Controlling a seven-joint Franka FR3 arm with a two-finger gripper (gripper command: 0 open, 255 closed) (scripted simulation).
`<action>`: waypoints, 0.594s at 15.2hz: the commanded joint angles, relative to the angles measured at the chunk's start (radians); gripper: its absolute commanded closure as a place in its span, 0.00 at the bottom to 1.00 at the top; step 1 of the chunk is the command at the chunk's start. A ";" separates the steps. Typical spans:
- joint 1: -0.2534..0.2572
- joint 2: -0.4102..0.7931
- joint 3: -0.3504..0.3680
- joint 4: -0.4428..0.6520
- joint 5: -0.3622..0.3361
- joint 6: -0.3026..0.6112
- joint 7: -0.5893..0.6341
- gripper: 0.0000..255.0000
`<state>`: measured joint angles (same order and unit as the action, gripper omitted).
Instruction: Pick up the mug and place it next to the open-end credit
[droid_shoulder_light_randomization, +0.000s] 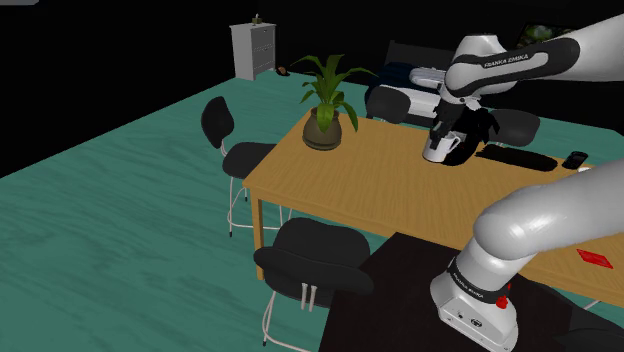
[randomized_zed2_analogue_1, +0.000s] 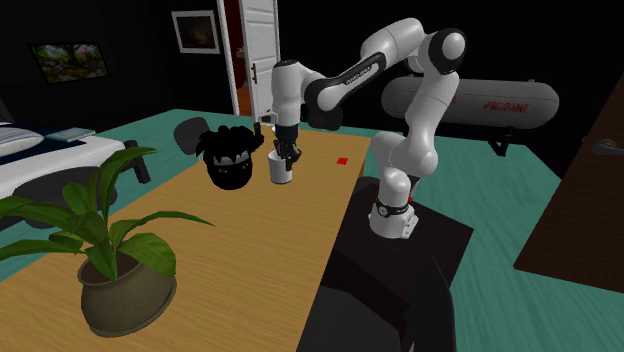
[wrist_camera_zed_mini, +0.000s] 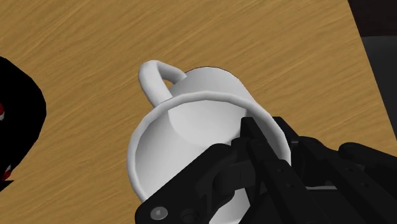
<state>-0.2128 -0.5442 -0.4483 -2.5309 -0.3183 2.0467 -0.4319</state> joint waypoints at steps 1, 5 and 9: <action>-0.030 -0.027 -0.033 -0.013 -0.027 -0.005 -0.045 1.00; -0.090 -0.075 -0.099 -0.027 -0.080 -0.022 -0.135 1.00; -0.144 -0.103 -0.172 -0.021 -0.129 -0.034 -0.230 1.00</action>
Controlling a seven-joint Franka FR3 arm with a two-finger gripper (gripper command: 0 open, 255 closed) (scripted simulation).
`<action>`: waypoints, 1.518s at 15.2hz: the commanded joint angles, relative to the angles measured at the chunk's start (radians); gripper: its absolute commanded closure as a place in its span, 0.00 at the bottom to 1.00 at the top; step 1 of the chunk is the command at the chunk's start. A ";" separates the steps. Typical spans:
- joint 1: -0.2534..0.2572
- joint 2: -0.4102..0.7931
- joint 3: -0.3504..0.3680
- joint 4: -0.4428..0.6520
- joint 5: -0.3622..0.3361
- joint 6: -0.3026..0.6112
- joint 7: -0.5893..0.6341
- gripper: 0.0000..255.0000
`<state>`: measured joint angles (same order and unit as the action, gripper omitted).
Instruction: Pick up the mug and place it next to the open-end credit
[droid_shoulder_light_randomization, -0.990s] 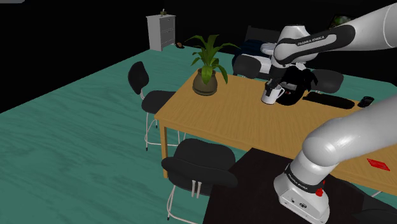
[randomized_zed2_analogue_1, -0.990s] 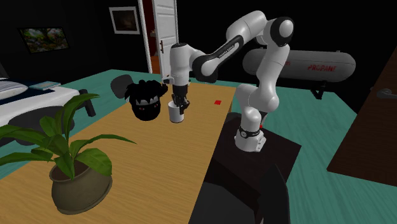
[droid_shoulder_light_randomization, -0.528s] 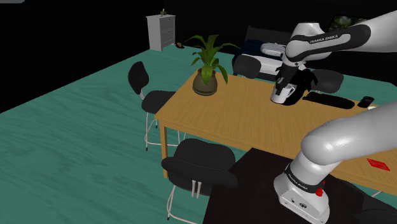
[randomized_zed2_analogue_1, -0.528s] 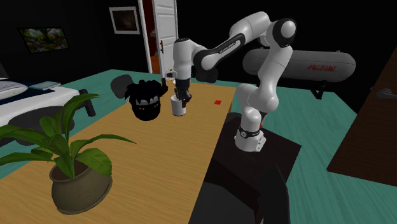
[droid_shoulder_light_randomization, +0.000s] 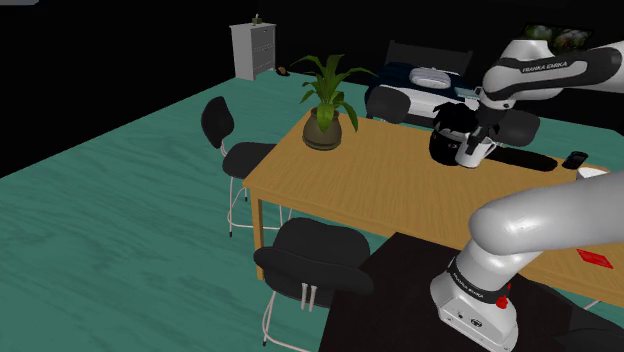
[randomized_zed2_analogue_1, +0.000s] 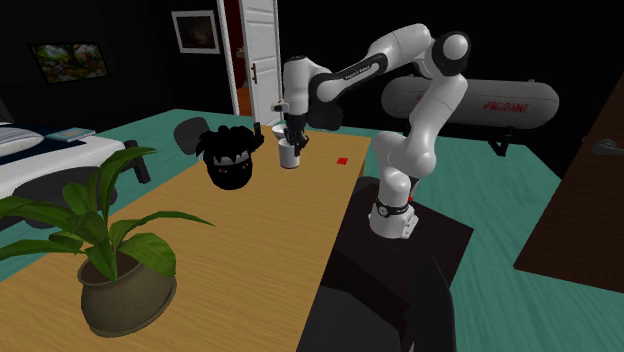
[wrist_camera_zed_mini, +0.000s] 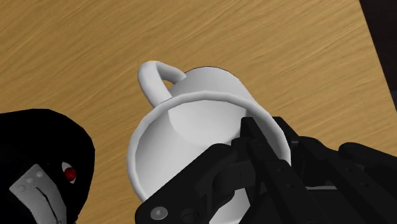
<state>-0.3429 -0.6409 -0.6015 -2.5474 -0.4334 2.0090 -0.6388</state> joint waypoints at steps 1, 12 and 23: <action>-0.026 -0.010 -0.038 0.000 -0.025 0.001 -0.048 1.00; -0.095 0.025 -0.280 0.124 -0.109 -0.002 -0.332 1.00; 0.035 0.170 -0.646 0.372 -0.073 0.023 -0.641 1.00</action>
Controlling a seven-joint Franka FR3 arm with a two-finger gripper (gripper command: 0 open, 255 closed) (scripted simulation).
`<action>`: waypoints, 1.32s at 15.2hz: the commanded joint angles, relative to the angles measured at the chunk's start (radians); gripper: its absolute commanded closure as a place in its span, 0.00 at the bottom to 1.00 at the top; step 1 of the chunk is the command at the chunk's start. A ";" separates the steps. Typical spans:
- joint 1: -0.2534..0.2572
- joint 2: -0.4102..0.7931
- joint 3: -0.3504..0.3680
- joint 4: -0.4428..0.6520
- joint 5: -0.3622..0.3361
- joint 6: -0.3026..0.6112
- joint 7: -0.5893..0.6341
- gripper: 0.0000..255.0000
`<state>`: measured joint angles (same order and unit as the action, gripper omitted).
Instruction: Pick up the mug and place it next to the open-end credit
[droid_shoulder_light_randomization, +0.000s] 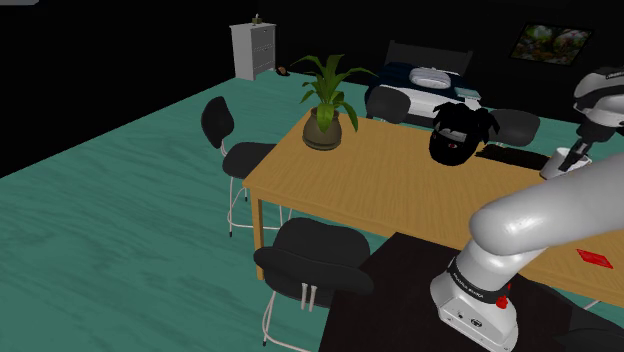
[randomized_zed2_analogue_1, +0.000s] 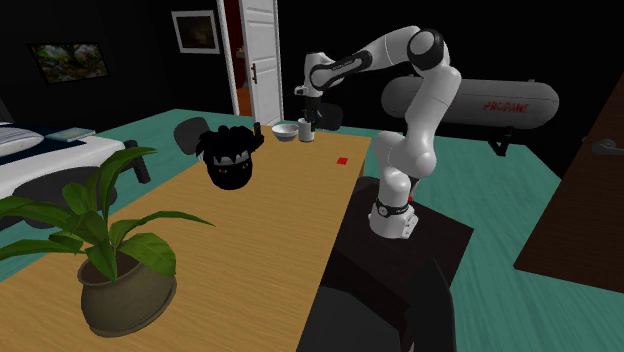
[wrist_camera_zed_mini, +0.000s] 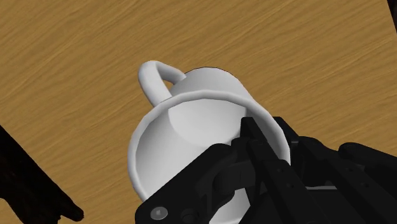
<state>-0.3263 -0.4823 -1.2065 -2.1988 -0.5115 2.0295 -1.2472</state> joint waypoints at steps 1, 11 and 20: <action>0.048 0.027 -0.090 0.052 0.015 0.004 -0.062 1.00; 0.499 -0.052 -0.618 0.419 -0.040 -0.084 -0.230 1.00; 0.730 -0.246 -0.812 0.752 -0.148 -0.198 -0.314 1.00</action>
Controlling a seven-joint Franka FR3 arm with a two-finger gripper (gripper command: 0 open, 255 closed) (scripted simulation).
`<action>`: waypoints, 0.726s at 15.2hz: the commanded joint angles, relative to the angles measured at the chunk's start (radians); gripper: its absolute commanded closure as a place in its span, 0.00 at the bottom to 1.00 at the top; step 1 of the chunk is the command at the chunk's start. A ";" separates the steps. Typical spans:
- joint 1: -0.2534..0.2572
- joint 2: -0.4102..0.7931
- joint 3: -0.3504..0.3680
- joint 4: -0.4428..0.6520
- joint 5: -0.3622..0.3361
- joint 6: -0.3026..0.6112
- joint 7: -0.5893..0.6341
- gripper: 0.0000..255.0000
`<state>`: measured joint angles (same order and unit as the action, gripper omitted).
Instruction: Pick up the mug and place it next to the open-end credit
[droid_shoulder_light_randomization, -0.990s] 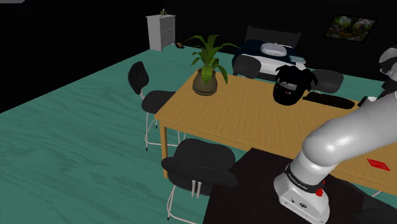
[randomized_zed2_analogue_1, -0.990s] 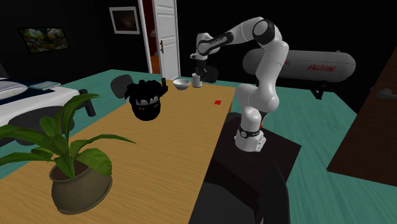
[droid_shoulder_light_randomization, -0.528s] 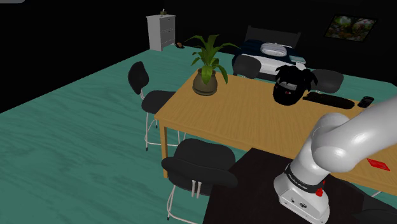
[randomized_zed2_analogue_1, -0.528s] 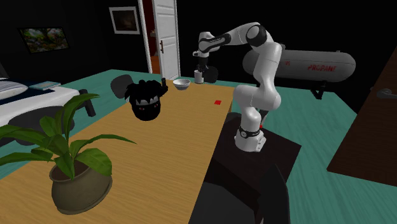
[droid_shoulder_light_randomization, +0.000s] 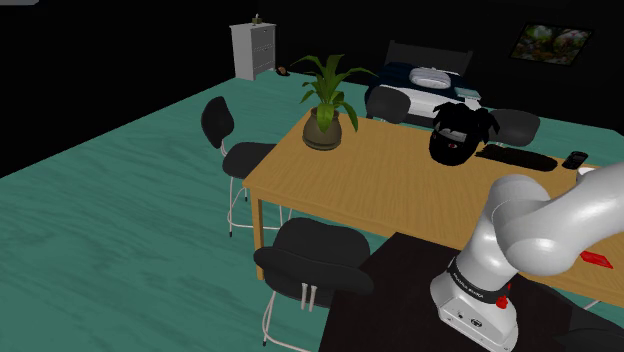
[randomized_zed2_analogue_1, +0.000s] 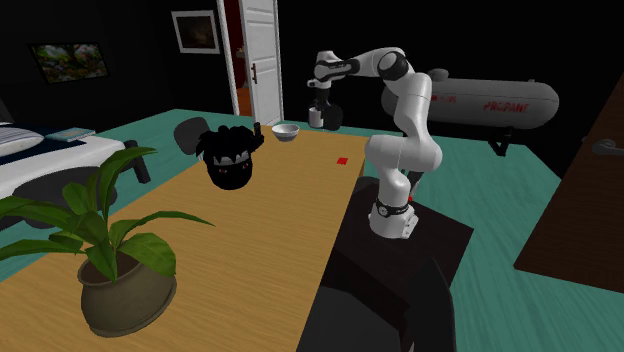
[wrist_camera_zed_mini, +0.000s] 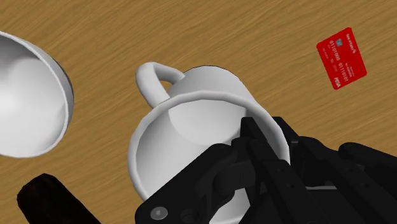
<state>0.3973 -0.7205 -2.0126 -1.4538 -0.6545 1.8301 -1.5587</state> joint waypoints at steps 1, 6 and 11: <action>0.005 -0.012 -0.009 -0.002 -0.009 0.012 0.001 1.00; 0.001 -0.031 -0.026 -0.044 -0.030 0.063 0.015 1.00; 0.003 -0.054 -0.046 -0.078 -0.054 0.111 0.030 1.00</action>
<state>0.4020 -0.7702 -2.0548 -1.5233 -0.7031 1.9296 -1.5311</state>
